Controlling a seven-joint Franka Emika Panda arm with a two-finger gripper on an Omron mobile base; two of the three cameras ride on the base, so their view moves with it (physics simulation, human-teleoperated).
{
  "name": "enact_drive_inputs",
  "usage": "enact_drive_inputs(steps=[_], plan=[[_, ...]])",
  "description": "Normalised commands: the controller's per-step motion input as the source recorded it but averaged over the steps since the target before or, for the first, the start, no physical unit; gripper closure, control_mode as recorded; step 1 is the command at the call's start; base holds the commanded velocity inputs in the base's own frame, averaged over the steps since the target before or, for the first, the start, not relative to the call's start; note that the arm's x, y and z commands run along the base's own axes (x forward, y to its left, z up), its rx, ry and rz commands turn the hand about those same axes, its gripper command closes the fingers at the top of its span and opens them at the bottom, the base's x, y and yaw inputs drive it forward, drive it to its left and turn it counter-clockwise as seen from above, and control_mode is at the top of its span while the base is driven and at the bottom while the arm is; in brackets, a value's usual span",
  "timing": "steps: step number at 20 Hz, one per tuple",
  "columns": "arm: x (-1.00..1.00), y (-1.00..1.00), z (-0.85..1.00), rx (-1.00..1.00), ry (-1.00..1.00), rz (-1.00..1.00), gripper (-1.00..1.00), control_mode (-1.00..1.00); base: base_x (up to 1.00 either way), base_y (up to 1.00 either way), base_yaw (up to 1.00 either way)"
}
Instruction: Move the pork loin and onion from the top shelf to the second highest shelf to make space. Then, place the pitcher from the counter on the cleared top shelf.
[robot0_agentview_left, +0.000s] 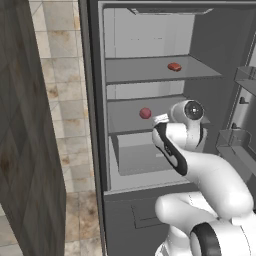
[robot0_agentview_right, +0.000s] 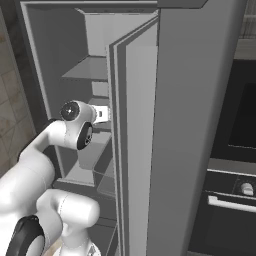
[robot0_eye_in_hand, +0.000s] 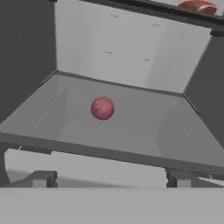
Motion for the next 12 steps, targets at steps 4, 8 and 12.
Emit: enact_drive_inputs(steps=[4,8,12], plan=[[-0.17,-0.04,1.00,-0.01,0.04,-0.01,-1.00,-1.00,0.00,0.00,0.00],[-0.23,-0.18,0.89,-0.01,0.02,-0.05,-1.00,-1.00,0.00,0.00,0.00],[-0.01,-0.25,0.64,0.00,0.00,-0.05,-1.00,-1.00,0.00,0.00,0.00]])
